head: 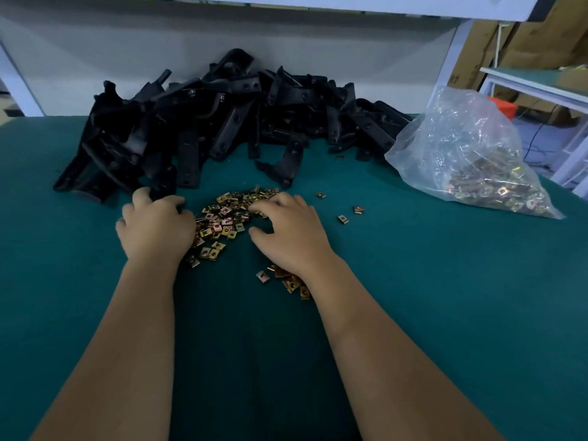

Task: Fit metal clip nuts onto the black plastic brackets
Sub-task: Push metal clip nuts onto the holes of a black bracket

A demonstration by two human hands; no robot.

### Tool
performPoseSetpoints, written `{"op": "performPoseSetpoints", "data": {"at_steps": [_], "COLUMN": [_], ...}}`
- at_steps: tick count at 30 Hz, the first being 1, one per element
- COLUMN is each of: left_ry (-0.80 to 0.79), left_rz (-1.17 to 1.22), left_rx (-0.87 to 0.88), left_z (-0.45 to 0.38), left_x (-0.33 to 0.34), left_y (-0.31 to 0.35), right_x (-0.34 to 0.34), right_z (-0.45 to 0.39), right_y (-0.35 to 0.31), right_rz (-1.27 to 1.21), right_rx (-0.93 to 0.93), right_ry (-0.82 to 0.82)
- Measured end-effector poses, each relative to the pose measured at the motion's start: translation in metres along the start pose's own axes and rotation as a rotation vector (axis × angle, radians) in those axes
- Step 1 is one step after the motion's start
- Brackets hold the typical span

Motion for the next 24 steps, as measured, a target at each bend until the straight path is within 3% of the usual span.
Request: {"op": "performPoseSetpoints", "data": {"at_steps": [11,19,22,24], "left_ry": [0.239,0.352,0.336,0.293], "left_rz": [0.372,0.712,0.679,0.536], "left_rx": [-0.016,-0.046,-0.023,-0.022], "left_z": [0.01,0.017,0.018,0.017], "left_x": [-0.024,-0.035,-0.034,-0.029], "left_y": [0.0,0.002,0.006,0.006], "right_x": [-0.007,-0.013,-0.014,-0.014], "right_z": [0.002,0.002,0.002,0.002], "right_y": [0.005,0.011,0.011,0.012], "right_rz": [-0.199,-0.169,-0.184,-0.194], "right_rx": [0.039,0.107,0.111,0.116], "right_ry": [0.056,0.12,0.128,0.133]}}
Point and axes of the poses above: each hand's wrist, its own z-axis away from the middle knuckle, its own x-axis out of the palm, y = z × x, the point moved 7 cm from there along -z, towards the middle knuckle, and after that the axes turned 1 degree about -z, right-handed, at the moved point
